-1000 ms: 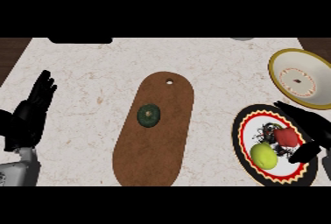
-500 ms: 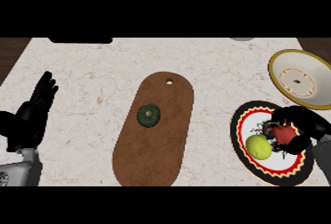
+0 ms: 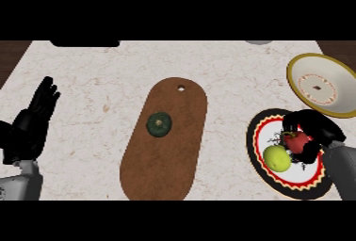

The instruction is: Pick the bell pepper from the plate and place it in the bowl

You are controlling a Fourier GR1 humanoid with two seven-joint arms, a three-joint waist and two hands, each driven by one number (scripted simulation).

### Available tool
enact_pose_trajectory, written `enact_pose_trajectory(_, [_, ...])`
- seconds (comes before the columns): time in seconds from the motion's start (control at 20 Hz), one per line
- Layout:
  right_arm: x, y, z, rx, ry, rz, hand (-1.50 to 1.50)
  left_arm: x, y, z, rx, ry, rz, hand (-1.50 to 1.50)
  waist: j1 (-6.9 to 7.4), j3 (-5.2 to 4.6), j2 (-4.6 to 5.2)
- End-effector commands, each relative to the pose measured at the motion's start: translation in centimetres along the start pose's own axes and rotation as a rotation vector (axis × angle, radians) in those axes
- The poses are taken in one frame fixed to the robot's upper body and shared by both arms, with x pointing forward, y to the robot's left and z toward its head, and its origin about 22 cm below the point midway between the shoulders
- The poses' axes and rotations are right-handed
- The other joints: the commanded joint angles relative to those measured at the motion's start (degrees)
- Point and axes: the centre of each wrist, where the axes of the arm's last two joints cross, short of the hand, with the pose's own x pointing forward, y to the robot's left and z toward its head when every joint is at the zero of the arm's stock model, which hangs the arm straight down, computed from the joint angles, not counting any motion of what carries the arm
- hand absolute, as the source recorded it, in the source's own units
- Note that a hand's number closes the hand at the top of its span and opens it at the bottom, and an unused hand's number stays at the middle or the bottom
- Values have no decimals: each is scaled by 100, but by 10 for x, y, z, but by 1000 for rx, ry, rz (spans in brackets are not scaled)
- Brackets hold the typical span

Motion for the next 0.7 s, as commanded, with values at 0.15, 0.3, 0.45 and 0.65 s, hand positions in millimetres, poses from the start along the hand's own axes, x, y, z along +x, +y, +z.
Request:
enact_pose_trajectory(0.15, [65,-5,-28,-23,-120,114,150,-11,-10,-5,-20,9,-11,0,10,63,21])
enact_pose_trajectory(0.3, [71,-22,-11,-97,-137,134,150,2,9,-11,-4,-4,8,0,-16,63,11])
enact_pose_trajectory(0.45, [64,-63,14,-248,-143,157,150,1,7,-8,10,18,-13,0,-77,61,-9])
enact_pose_trajectory(0.65, [69,-109,40,-514,-109,84,150,-16,8,8,11,34,-2,0,-127,57,-40])
